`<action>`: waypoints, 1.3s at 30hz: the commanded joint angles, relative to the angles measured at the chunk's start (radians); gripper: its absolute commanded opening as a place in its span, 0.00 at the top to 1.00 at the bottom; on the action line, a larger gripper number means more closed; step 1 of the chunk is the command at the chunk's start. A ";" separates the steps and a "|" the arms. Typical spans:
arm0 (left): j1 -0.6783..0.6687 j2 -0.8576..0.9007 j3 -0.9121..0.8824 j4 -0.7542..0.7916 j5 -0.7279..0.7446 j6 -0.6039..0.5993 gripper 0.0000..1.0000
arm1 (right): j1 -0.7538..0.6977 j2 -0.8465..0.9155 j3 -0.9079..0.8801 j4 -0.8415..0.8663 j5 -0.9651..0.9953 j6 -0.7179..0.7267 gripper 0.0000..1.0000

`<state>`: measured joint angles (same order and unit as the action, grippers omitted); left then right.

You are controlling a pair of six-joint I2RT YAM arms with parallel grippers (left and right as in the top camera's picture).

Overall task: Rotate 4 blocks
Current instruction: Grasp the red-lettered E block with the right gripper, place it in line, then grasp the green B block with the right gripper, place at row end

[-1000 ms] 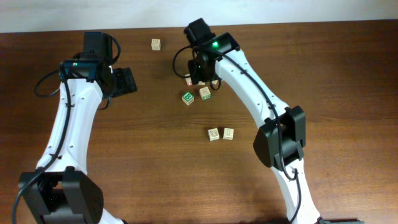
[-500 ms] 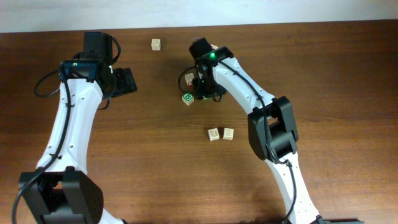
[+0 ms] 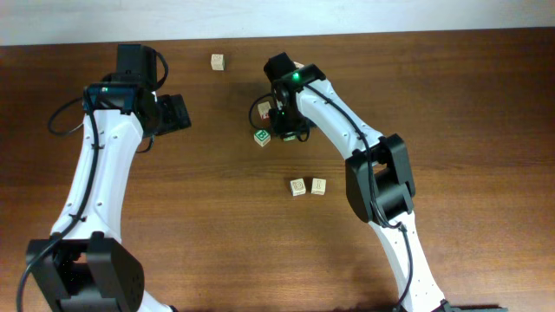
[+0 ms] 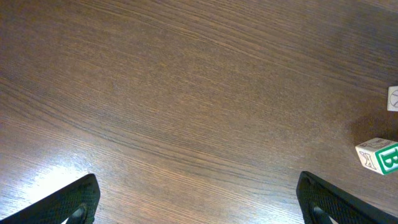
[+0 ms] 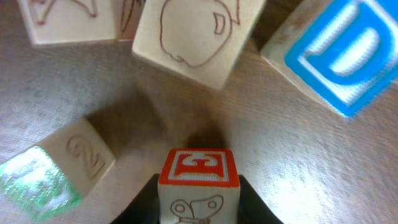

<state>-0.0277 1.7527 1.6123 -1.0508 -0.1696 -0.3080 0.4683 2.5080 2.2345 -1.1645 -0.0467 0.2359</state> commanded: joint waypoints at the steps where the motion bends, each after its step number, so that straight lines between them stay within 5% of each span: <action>1: -0.002 0.005 0.013 0.003 -0.011 -0.013 0.01 | 0.014 0.004 0.146 -0.131 -0.047 0.011 0.79; 8: -0.002 0.005 0.013 0.003 -0.011 -0.013 0.01 | 0.100 0.005 0.120 -0.444 -0.211 0.120 0.78; 15: -0.002 0.005 0.013 0.003 -0.011 -0.013 0.01 | 0.213 0.005 -0.013 -0.433 -0.001 0.327 0.78; 21: -0.002 0.005 0.013 0.002 -0.011 -0.013 0.01 | 0.225 0.005 -0.021 -0.404 0.033 0.331 0.70; 24: -0.002 0.005 0.013 0.002 -0.011 -0.013 0.01 | 0.227 0.005 -0.021 -0.406 0.033 0.330 0.57; 29: -0.002 0.005 0.013 0.003 -0.011 -0.013 0.01 | 0.227 0.005 -0.021 -0.439 0.021 0.329 0.57; 39: -0.018 0.005 0.170 -0.111 0.002 0.007 0.06 | 0.092 -0.144 0.500 -0.534 -0.054 0.186 0.60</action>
<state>-0.0277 1.7527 1.6508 -1.1088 -0.1692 -0.3080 0.6250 2.4859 2.6560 -1.6928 -0.0799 0.4721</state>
